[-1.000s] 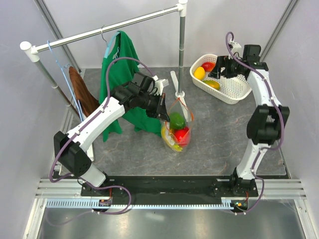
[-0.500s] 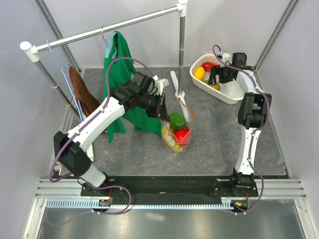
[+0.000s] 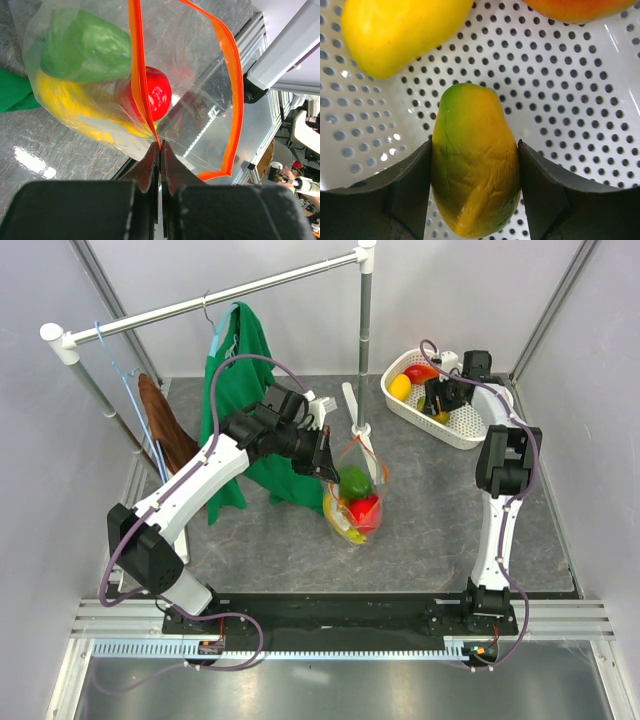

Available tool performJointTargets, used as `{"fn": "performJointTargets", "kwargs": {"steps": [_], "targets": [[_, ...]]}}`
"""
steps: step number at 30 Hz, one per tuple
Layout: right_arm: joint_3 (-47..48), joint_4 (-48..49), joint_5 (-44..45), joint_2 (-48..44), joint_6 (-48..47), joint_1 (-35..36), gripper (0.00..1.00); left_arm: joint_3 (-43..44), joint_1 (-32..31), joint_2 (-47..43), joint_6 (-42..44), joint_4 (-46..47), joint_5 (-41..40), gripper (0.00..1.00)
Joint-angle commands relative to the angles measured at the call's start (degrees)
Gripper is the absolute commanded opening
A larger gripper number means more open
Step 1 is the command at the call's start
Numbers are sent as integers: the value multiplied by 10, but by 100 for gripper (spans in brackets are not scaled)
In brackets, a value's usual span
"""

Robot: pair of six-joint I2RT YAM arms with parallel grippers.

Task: Place the food in the zip-top bag and seal the zipper
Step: Pick up the fake fruit from the bin, then place the fake fruit in the zipper food storage bag.

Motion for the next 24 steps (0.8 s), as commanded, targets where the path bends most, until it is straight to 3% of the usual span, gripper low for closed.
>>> {"fn": "performJointTargets", "kwargs": {"steps": [1,4,9,14,18,24], "targets": [[-2,-10,3,-16,-24,-20,54,1,7,2,-3,14,7,2],[10,-34,0,-26,-31,-32,39,5,8,5,-4,14,8,2],[36,-35,-69,-81,33,-65,29,8,8,3,-4,14,6,2],[2,-19,-166,-206,171,-72,11,8,10,3,-8,15,1,2],[-122,20,-231,-322,331,-60,0,9,14,7,-16,17,8,2],[-330,97,-229,-522,533,18,0,16,16,8,-18,20,13,2]]}}
